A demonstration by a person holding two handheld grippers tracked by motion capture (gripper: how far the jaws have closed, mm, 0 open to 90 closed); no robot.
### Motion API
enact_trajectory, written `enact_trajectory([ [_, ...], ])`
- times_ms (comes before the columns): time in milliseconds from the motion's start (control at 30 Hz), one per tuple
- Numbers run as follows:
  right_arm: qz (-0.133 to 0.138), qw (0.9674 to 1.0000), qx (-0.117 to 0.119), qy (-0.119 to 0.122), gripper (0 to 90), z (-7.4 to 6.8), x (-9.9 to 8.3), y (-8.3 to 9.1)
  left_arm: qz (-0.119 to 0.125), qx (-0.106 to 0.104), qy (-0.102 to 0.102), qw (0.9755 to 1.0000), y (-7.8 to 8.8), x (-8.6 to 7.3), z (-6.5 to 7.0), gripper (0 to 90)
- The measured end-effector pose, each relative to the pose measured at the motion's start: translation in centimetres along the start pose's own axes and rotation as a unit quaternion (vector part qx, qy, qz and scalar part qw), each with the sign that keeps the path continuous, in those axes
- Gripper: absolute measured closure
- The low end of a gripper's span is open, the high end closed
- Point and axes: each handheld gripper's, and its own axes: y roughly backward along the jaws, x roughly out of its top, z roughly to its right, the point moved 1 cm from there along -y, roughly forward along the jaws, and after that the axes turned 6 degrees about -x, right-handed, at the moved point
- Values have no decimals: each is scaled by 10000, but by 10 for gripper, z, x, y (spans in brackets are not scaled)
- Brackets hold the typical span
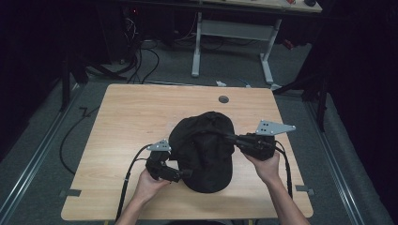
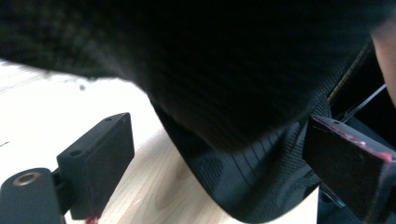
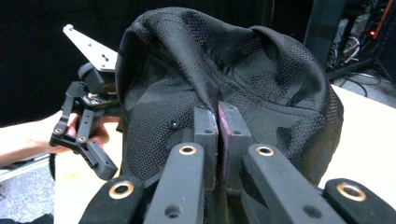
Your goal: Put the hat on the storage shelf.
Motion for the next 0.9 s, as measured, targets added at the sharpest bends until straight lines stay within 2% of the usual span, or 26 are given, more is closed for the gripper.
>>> enact_trajectory([
  [167, 32, 10000, 53, 58, 876, -1, 2, -2, 38, -133, 43, 9999, 1, 1, 3, 159],
  [200, 51, 9999, 65, 61, 877, 0, 2, -3, 41, -177, 55, 9998, 2, 1, 3, 211],
  [267, 33, 10000, 58, 74, 876, 0, 2, -4, 23, -284, 26, 9996, 3, 0, 5, 237],
  [300, 11, 9999, 39, 92, 876, 0, 2, -5, 21, -334, -50, 9994, 4, -1, 7, 263],
  [367, -31, 9999, -11, 153, 876, 0, 1, -8, 12, -306, -162, 9994, 4, -3, 8, 316],
  [467, -107, 9997, -98, 196, 876, -1, 1, -10, -42, -315, -221, 9993, 5, -4, 8, 344],
  [633, -128, 9992, -207, 308, 875, 0, 5, -13, -70, -427, -132, 9990, 8, -2, 10, 424],
  [700, -140, 9992, -227, 313, 874, 0, 6, -14, -110, -477, -139, 9987, 10, -2, 10, 442],
  [867, -186, 9985, -368, 361, 870, 0, 10, -17, -331, -526, -289, 9976, 10, -6, 14, 596],
  [900, -186, 9985, -368, 361, 870, 0, 10, -17, -384, -531, -321, 9973, 9, -7, 15, 596],
])
